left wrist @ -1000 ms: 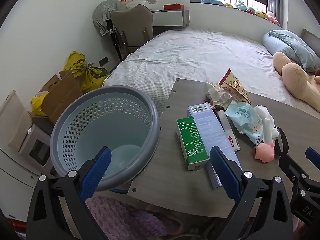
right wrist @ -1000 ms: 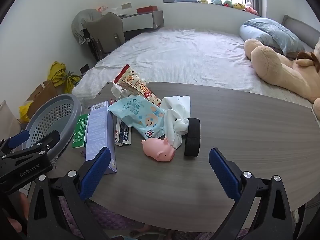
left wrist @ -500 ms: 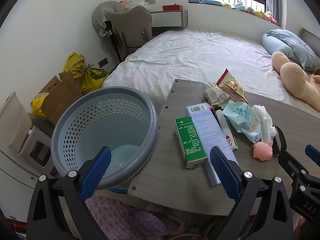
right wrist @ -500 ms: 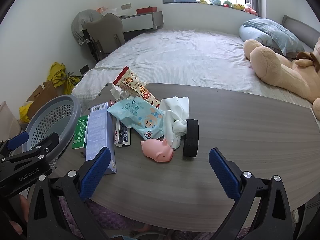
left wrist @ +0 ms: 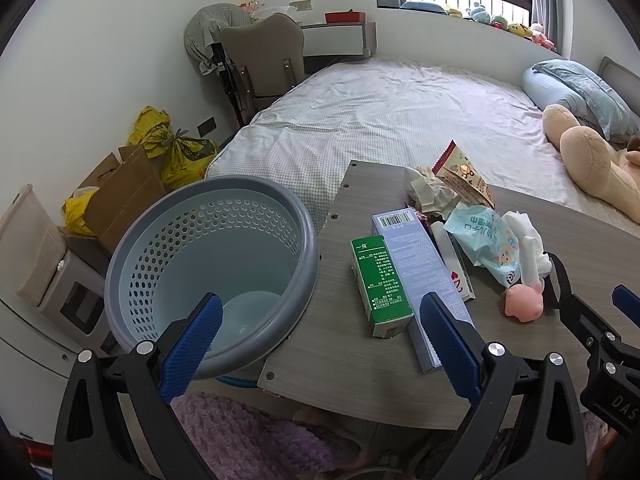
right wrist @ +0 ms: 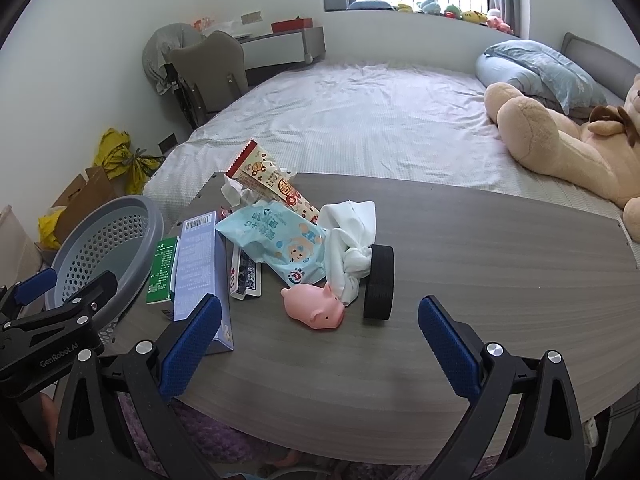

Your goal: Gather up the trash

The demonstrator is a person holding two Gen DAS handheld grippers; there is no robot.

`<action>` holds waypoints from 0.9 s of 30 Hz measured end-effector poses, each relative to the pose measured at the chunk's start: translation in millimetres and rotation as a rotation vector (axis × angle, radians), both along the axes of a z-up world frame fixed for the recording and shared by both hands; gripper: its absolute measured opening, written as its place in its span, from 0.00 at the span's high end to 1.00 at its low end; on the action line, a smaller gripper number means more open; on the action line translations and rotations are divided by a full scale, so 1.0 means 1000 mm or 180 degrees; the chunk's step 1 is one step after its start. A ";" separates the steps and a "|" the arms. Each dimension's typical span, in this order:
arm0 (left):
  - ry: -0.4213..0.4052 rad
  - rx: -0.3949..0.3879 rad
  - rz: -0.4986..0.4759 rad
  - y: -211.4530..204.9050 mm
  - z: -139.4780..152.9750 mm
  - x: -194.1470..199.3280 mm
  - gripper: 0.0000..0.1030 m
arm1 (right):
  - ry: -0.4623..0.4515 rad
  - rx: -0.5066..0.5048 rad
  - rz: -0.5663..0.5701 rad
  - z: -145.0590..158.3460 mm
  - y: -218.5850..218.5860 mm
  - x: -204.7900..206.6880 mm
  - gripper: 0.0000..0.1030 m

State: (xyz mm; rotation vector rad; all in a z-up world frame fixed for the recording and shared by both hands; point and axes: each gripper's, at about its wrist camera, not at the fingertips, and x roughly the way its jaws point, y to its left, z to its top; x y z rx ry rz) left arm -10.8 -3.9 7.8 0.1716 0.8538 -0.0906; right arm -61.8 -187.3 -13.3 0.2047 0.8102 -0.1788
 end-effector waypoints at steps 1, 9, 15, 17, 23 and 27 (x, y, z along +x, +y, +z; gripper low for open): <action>0.0003 -0.0002 0.0001 0.000 0.001 0.000 0.08 | 0.0000 -0.0006 0.0000 0.000 0.000 0.000 0.06; 0.0009 -0.0005 -0.0004 0.001 0.002 0.001 0.08 | 0.0023 -0.0006 0.0021 -0.001 0.002 0.000 0.06; 0.0008 -0.0001 -0.0005 0.001 0.003 0.001 0.08 | 0.0009 -0.0018 0.0024 -0.001 0.003 0.000 0.06; 0.0008 0.0000 -0.0004 0.001 0.003 0.001 0.08 | 0.0007 -0.0013 0.0020 -0.001 0.003 0.000 0.06; 0.0009 0.0001 -0.0003 0.000 0.003 0.000 0.08 | 0.0000 -0.0009 0.0012 -0.001 0.002 0.000 0.06; 0.0006 -0.0001 -0.0003 0.001 0.003 0.000 0.08 | 0.0002 -0.0013 0.0015 -0.001 0.002 0.000 0.06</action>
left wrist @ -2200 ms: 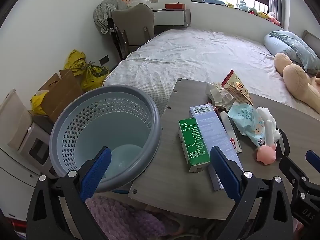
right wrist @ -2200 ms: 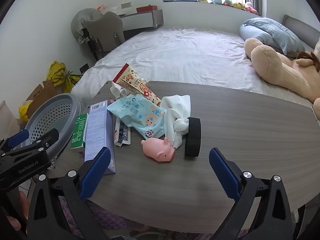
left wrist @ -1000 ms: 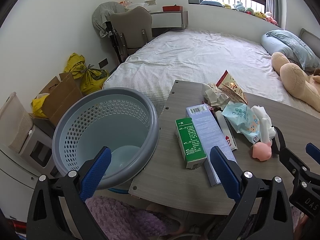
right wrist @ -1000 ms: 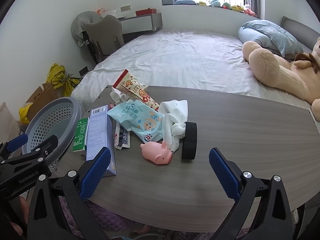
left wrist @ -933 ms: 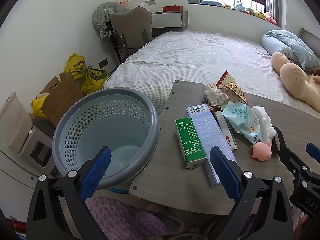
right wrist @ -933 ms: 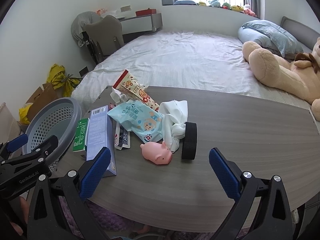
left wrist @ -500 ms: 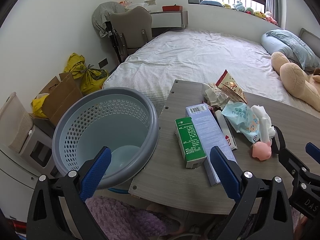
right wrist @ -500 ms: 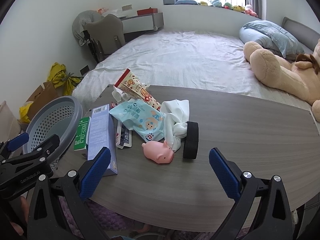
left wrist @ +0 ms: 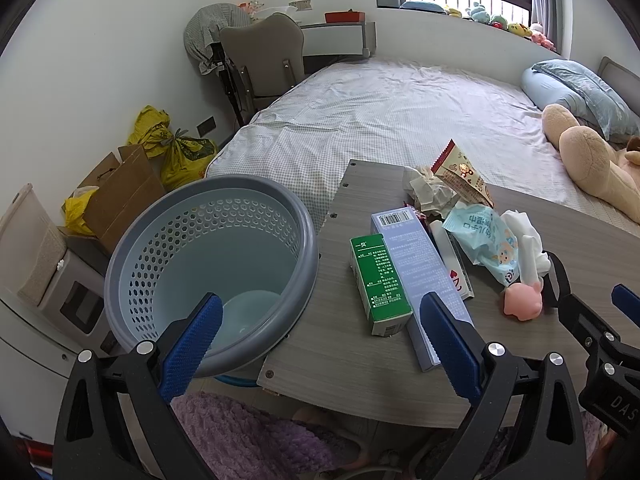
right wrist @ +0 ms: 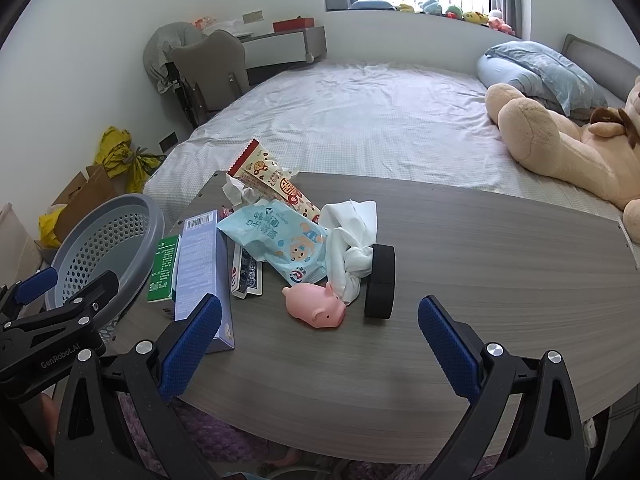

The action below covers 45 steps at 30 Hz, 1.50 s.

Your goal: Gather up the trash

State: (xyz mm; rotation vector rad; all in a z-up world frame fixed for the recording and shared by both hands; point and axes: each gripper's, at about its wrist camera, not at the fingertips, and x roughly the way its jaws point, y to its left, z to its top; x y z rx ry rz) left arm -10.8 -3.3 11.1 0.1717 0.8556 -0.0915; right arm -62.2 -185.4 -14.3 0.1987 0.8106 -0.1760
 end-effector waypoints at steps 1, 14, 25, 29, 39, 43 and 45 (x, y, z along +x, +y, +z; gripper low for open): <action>-0.0001 0.0001 -0.0002 0.000 -0.001 0.000 0.08 | 0.0000 0.0003 0.0000 0.000 0.000 0.000 0.06; -0.0001 -0.0012 0.0014 0.001 -0.001 0.001 0.08 | 0.0002 0.0004 0.0019 0.000 0.002 -0.001 0.06; -0.0008 -0.0016 0.0016 0.002 -0.002 0.000 0.08 | -0.0007 -0.0001 0.0029 0.001 0.005 -0.001 0.06; -0.0007 -0.0016 0.0016 0.002 -0.002 0.000 0.08 | -0.0004 0.0002 0.0030 0.001 0.005 -0.001 0.06; 0.0016 0.0008 0.0043 0.004 -0.006 0.000 0.08 | 0.0040 0.0043 -0.0085 -0.009 -0.014 -0.006 0.06; 0.0072 0.0010 0.0071 0.004 -0.014 0.002 0.08 | 0.0093 0.0028 -0.0157 -0.020 -0.030 -0.007 0.06; 0.0100 0.0002 0.0080 0.004 -0.017 0.003 0.08 | 0.0119 0.0024 -0.0197 -0.026 -0.038 -0.006 0.06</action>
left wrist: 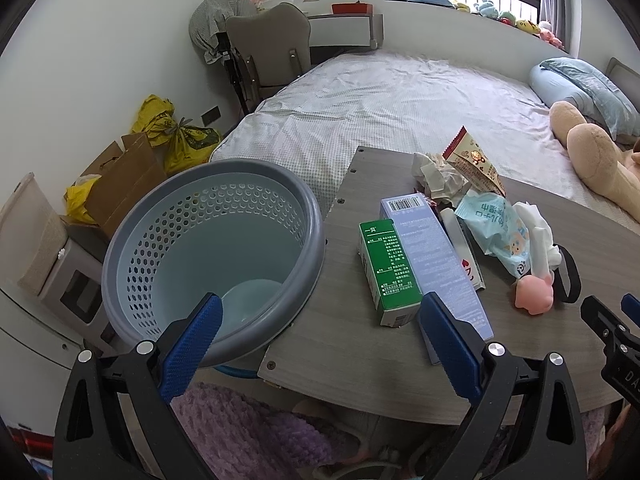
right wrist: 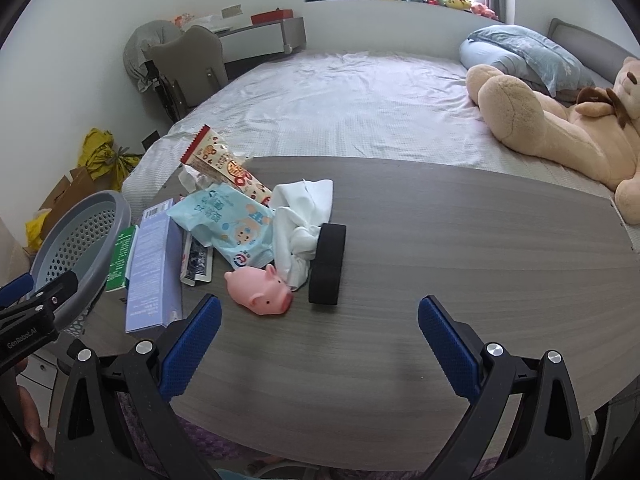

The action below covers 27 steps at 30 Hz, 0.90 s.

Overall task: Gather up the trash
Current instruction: 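Move the right gripper to the black rubber band and close on it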

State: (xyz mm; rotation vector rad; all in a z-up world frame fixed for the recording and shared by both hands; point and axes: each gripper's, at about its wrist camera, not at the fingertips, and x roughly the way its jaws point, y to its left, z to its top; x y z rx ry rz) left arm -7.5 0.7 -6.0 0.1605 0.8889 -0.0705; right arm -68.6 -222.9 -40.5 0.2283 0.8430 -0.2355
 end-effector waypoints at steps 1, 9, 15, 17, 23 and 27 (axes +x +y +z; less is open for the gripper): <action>0.0013 -0.0001 0.0001 0.000 -0.001 0.001 0.08 | 0.0002 0.0002 -0.0022 -0.002 -0.003 0.000 0.06; 0.0103 0.0056 0.0091 0.004 -0.016 0.006 0.08 | 0.0058 -0.0018 -0.0163 -0.017 -0.023 0.009 0.07; 0.0131 0.0061 0.0115 0.005 -0.020 0.009 0.08 | 0.0095 -0.0067 -0.0168 -0.025 -0.029 0.018 0.10; 0.0132 0.0051 0.0111 0.004 -0.020 0.009 0.08 | 0.0125 -0.0100 -0.0162 -0.028 -0.029 0.022 0.14; 0.0146 0.0026 0.0106 0.002 -0.022 0.011 0.08 | 0.0177 -0.0098 -0.0128 -0.034 -0.027 0.032 0.19; 0.0153 0.0019 0.0088 -0.001 -0.023 0.011 0.08 | 0.0225 -0.0150 -0.0074 -0.038 -0.022 0.039 0.31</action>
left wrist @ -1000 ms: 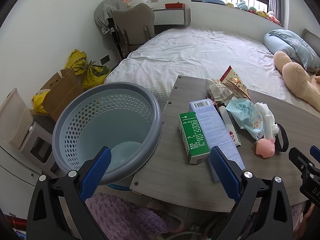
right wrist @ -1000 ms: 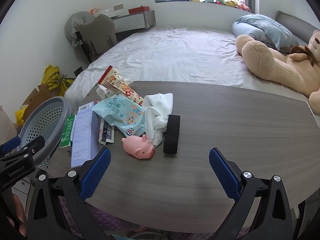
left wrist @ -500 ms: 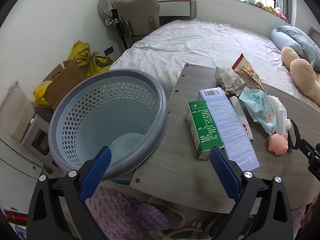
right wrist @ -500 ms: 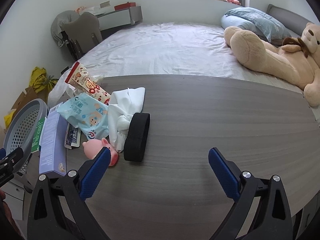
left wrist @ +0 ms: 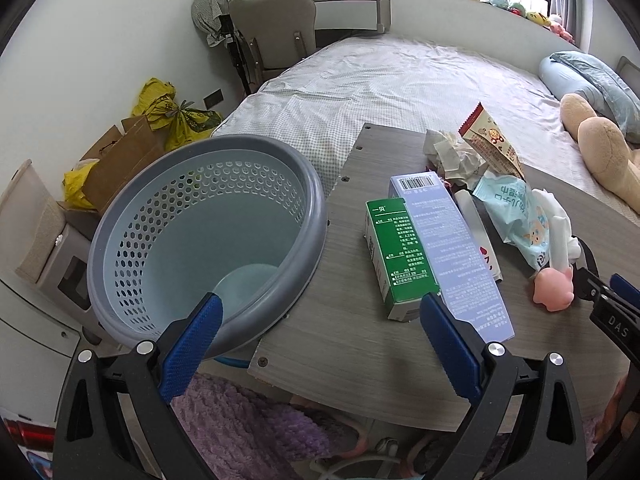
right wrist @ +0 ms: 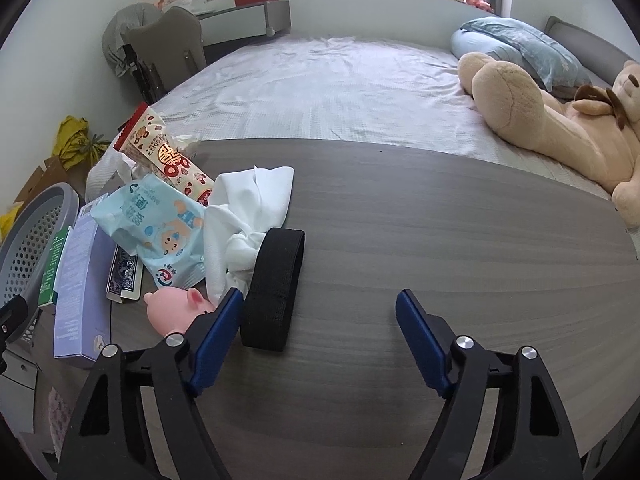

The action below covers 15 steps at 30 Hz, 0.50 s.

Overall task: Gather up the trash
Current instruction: 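Move the right gripper to the black rubber band and close on it, then lift the black band with the right gripper while the left gripper grasps the green box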

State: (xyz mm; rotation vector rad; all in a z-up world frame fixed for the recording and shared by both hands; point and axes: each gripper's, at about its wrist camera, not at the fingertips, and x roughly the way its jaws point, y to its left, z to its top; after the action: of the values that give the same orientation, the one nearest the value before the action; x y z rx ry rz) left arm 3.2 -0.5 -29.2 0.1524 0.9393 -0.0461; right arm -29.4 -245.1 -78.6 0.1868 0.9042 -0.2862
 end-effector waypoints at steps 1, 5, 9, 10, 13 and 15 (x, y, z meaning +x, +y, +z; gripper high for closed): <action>0.0000 0.0000 -0.0009 -0.001 0.000 0.000 0.08 | 0.0012 0.0000 0.0010 -0.001 0.001 0.002 0.36; -0.0009 -0.0004 -0.0028 -0.002 -0.001 -0.001 0.08 | 0.0053 -0.0017 0.0063 -0.004 0.004 0.007 0.46; 0.0003 -0.0023 -0.0014 -0.001 -0.002 -0.001 0.08 | 0.0072 -0.0054 0.0135 -0.005 0.009 0.007 0.69; 0.0008 -0.0024 -0.0011 -0.001 -0.002 0.000 0.08 | 0.0064 -0.0028 0.0169 -0.006 0.009 0.007 0.77; 0.0006 -0.0005 -0.0002 0.000 -0.003 0.000 0.08 | 0.0050 0.0051 0.0189 -0.005 0.010 0.004 0.82; 0.0011 -0.0014 0.0000 0.000 -0.003 0.000 0.08 | 0.0006 0.0109 0.0185 -0.003 0.009 0.002 0.82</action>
State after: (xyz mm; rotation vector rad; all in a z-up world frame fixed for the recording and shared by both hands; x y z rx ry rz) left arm 3.7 -0.9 -32.3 0.1482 0.9427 -0.0484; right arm -27.1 -236.4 -82.1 0.1916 0.9153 -0.2169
